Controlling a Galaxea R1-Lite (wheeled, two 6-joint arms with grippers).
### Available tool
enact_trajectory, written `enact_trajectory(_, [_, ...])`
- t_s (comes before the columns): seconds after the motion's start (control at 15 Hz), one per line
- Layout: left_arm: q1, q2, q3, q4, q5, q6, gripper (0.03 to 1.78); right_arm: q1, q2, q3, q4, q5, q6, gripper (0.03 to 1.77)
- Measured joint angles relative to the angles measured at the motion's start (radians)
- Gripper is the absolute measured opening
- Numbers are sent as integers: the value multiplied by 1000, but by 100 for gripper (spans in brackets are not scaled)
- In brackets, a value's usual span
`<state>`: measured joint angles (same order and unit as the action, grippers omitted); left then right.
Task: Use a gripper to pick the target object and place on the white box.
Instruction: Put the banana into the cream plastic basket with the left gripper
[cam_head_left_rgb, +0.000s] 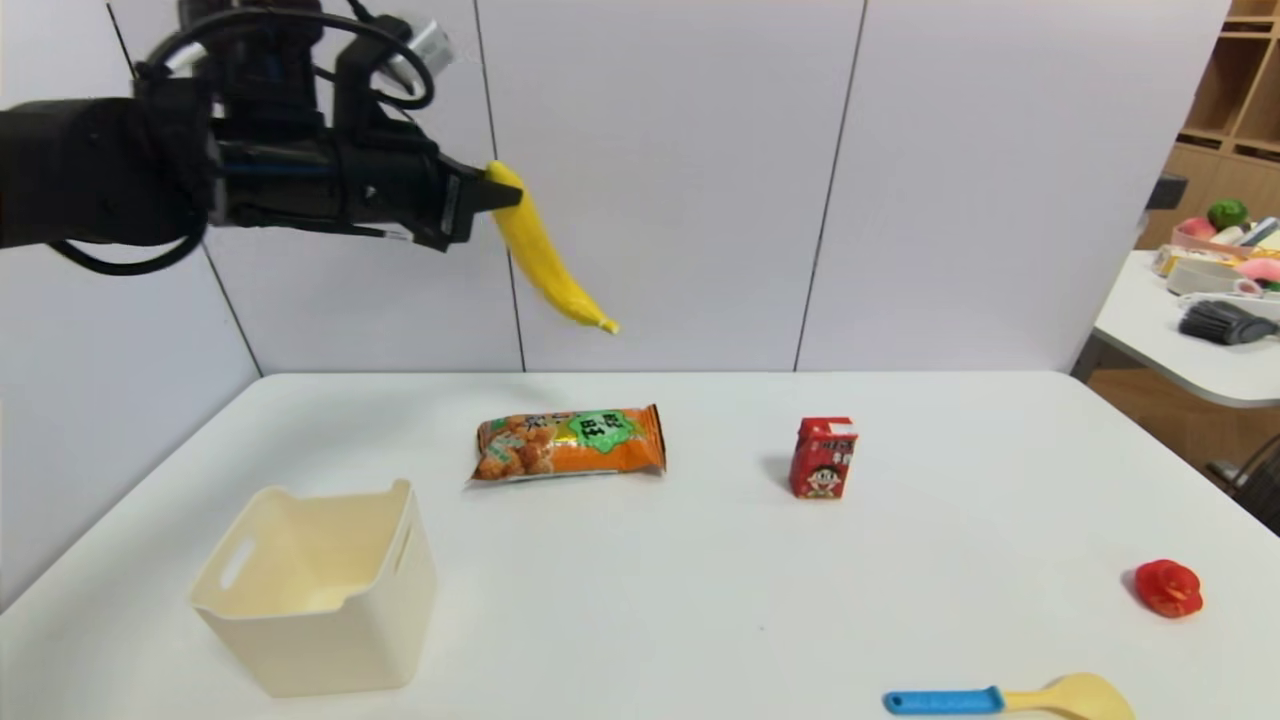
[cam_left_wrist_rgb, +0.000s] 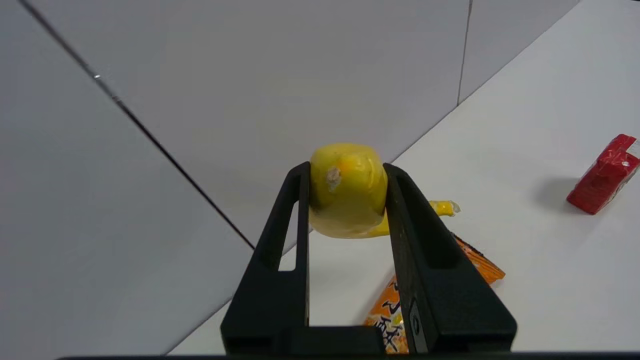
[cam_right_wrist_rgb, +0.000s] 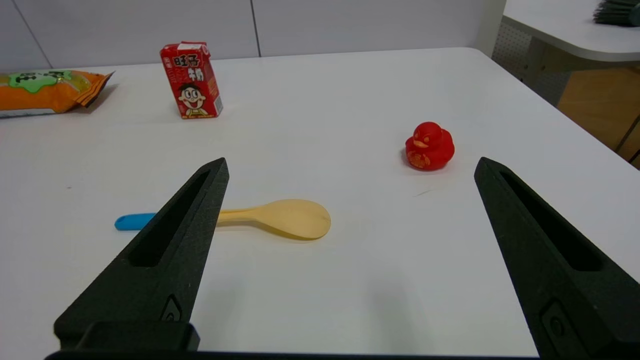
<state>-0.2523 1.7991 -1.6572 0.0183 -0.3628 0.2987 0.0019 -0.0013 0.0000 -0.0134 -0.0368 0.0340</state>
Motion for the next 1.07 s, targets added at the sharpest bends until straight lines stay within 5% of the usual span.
enact_trajectory(0.33, [104, -260, 213, 23, 19, 0, 50, 0, 0, 0, 0, 0, 0, 170])
enact_trajectory(0.67, [150, -496, 385, 46, 154, -6, 50, 0, 0, 0, 0, 0, 0, 170])
enact_trajectory(1.07, [178, -666, 442, 308, 301, 61, 50, 0, 0, 0, 0, 0, 0, 170])
